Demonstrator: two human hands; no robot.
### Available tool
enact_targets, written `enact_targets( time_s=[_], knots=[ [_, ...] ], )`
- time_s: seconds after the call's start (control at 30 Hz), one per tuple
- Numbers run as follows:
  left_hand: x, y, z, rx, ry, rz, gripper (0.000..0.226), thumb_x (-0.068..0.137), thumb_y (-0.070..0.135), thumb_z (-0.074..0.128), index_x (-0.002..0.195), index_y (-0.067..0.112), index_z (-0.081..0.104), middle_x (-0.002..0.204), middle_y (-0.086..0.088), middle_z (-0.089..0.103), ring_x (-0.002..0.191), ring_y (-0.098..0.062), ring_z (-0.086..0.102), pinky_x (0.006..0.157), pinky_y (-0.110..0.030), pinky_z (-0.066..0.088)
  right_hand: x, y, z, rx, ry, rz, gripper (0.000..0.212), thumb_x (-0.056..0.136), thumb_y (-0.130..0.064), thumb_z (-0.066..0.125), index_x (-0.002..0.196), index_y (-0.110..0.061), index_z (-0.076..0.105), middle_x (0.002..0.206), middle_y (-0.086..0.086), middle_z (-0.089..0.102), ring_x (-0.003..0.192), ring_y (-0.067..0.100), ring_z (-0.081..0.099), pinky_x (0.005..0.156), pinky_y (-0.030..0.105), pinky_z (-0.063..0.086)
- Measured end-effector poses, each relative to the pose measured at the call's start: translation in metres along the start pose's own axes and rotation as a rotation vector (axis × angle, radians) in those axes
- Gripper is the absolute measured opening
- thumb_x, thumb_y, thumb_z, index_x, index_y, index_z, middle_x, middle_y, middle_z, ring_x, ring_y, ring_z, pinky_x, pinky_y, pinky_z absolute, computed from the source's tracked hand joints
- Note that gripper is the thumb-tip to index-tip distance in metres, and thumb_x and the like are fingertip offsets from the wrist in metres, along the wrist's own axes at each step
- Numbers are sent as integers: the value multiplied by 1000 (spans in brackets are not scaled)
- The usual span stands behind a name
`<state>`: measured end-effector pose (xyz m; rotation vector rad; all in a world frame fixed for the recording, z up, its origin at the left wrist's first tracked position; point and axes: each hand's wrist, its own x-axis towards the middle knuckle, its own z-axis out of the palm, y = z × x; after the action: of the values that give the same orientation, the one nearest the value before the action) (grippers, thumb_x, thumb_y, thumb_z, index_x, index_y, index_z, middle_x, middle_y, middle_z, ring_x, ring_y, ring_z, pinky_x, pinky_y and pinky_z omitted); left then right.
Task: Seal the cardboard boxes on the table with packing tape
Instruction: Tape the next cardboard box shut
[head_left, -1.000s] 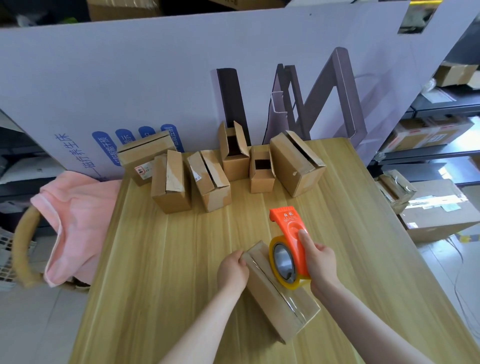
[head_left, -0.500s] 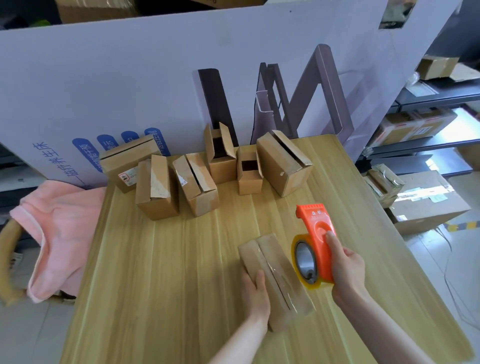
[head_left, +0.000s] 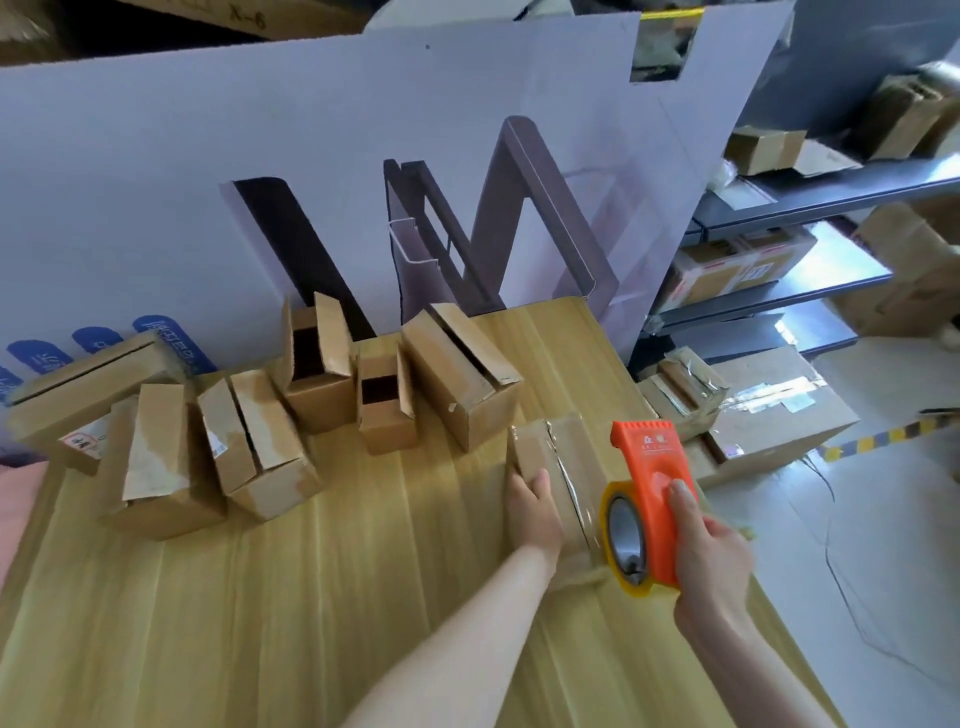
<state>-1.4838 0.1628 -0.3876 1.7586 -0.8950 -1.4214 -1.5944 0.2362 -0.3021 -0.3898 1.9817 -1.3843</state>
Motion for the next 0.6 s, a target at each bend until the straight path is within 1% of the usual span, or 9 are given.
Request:
enact_targets(
  time_s=[0.07,0.13,0.17,0.2,0.27,0.37,0.43,0.53,0.6],
  knots=[
    [13,13,12,55,25,9,46,100,33,42,139,8,39,139,-9,48,128,-28,46,108,-37,37,18,-2,3,6,-10,-3,53,87,-41,66,76,11,64,59,9,54,53,20,46,51,29,37],
    [21,26,12,140,154,188,55,100,30,44,149,14,26,155,-2,27,143,-18,25,115,-31,25,33,-1,6,28,-24,-10,57,87,-41,66,77,14,60,60,10,51,53,19,44,51,29,35],
    [27,34,9,183,235,319,55,100,27,45,150,16,25,157,0,21,145,-13,19,115,-29,22,38,0,7,36,-31,-12,58,87,-42,66,77,15,59,58,9,50,51,18,43,49,27,35],
    [37,44,5,218,309,429,53,99,24,46,149,16,27,157,0,21,145,-12,18,115,-29,22,42,2,10,39,-32,-12,57,87,-42,67,75,14,58,53,7,49,46,16,44,43,23,36],
    [66,68,-4,307,419,514,49,98,18,49,145,14,35,155,-3,28,143,-16,23,115,-33,27,45,6,15,38,-40,-11,51,86,-40,68,67,7,60,43,-1,49,35,10,43,32,18,35],
    [116,107,-10,529,472,487,51,96,23,52,144,12,35,152,-7,31,139,-24,32,110,-42,35,44,11,22,10,-79,-36,42,80,-43,73,55,-10,66,39,-3,51,34,10,47,33,21,39],
    [144,123,-10,717,468,439,61,94,37,52,145,10,32,152,-9,30,136,-27,34,108,-43,36,43,14,26,-20,-67,-53,38,81,-38,75,53,-14,67,39,-4,55,34,8,50,31,21,39],
    [172,128,-11,983,425,233,96,83,64,50,151,7,14,157,-13,16,144,-29,17,116,-46,21,39,11,34,-42,-40,-87,32,71,-43,81,54,-20,65,42,-9,60,36,1,54,35,12,40],
    [181,122,-14,1103,380,145,110,75,68,53,151,6,3,159,-13,6,147,-31,3,119,-48,8,39,7,42,-46,-34,-98,29,64,-51,75,52,-27,62,47,-15,62,47,2,58,49,20,43]
  ],
)
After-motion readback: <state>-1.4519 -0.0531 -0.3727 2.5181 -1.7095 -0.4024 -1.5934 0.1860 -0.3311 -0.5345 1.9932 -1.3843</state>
